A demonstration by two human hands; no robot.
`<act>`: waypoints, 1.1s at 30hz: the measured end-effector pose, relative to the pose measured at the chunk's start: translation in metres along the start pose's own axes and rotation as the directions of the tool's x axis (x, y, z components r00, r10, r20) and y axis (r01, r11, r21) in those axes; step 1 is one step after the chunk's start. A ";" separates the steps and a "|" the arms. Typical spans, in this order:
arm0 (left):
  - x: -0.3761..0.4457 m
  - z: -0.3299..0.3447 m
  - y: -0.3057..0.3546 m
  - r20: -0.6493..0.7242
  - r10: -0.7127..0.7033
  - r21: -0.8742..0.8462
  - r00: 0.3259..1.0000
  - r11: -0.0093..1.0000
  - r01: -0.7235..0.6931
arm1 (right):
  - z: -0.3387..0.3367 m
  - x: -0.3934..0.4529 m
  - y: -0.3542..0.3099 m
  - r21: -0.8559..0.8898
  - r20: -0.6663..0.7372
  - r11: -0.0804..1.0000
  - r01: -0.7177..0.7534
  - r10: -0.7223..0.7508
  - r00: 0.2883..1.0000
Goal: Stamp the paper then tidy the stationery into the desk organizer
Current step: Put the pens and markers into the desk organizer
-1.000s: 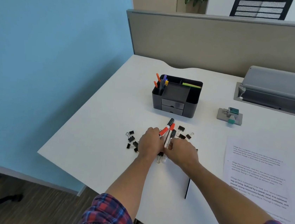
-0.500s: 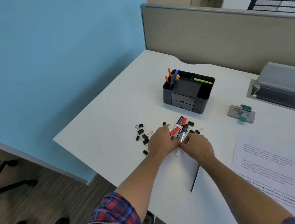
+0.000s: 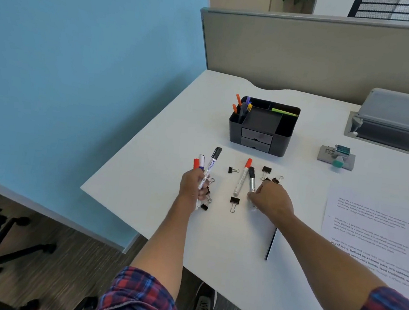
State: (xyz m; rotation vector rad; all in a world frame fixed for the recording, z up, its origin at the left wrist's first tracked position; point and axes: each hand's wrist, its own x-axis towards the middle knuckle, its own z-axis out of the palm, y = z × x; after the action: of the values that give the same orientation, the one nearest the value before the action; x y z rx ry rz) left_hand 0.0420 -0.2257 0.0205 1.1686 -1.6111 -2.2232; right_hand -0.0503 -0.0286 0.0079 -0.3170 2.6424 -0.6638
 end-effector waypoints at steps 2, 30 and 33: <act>-0.002 -0.008 0.003 0.039 -0.017 -0.060 0.999 0.998 0.020 | -0.002 -0.001 -0.002 0.031 0.031 0.999 -0.018 0.017 0.999; -0.006 0.029 0.001 0.283 -0.012 0.194 0.959 0.980 -0.045 | -0.001 -0.012 -0.015 0.604 0.123 0.788 0.120 -0.241 0.963; -0.003 0.039 -0.004 0.307 -0.041 0.174 0.951 0.985 -0.014 | -0.001 -0.013 -0.017 0.614 0.132 0.778 0.137 -0.272 0.953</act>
State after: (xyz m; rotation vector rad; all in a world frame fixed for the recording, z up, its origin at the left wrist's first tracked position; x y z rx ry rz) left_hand 0.0198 -0.1936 0.0226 0.9011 -1.9551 -2.4126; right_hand -0.0372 -0.0389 0.0214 -0.4579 2.0642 -1.4075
